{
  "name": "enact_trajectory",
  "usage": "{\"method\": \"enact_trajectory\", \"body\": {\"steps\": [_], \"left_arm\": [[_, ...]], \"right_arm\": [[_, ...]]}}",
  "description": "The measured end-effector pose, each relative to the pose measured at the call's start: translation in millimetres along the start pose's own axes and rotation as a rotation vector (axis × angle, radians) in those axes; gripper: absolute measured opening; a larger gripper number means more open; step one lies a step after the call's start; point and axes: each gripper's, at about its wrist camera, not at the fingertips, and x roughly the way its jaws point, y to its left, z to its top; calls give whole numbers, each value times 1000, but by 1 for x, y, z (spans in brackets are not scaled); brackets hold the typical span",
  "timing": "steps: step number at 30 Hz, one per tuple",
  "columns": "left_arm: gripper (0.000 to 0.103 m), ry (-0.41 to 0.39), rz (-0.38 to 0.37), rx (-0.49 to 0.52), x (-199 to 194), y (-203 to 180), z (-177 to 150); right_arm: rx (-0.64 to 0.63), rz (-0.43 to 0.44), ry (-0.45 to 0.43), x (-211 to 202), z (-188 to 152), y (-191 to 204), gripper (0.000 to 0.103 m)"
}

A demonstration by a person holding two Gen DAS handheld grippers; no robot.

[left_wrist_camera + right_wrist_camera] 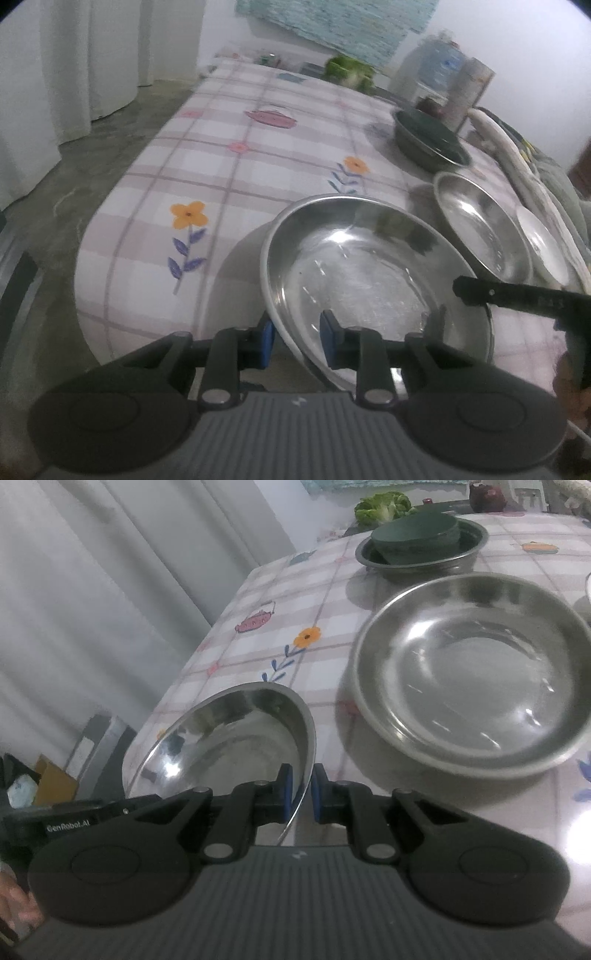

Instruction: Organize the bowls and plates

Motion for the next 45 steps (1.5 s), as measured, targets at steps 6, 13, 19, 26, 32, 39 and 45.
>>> {"method": "enact_trajectory", "body": {"steps": [6, 13, 19, 26, 32, 39, 45], "left_arm": [[31, 0, 48, 43, 6, -4, 0], [31, -8, 109, 82, 21, -6, 6], [30, -19, 123, 95, 25, -13, 7], [28, -21, 130, 85, 22, -20, 8], [28, -11, 145, 104, 26, -26, 6], [28, -5, 171, 126, 29, -31, 4], [29, -12, 183, 132, 30, -34, 3]], "right_arm": [[-1, -24, 2, -4, -8, -8, 10], [-21, -45, -17, 4, -5, -8, 10], [-24, -40, -23, 7, -7, -6, 9], [-30, -55, -37, 4, -8, -6, 8], [-28, -67, -47, 2, -7, -10, 8], [-27, -67, -49, 2, -10, -12, 8], [-36, -71, -45, 3, -13, -8, 9]]}}
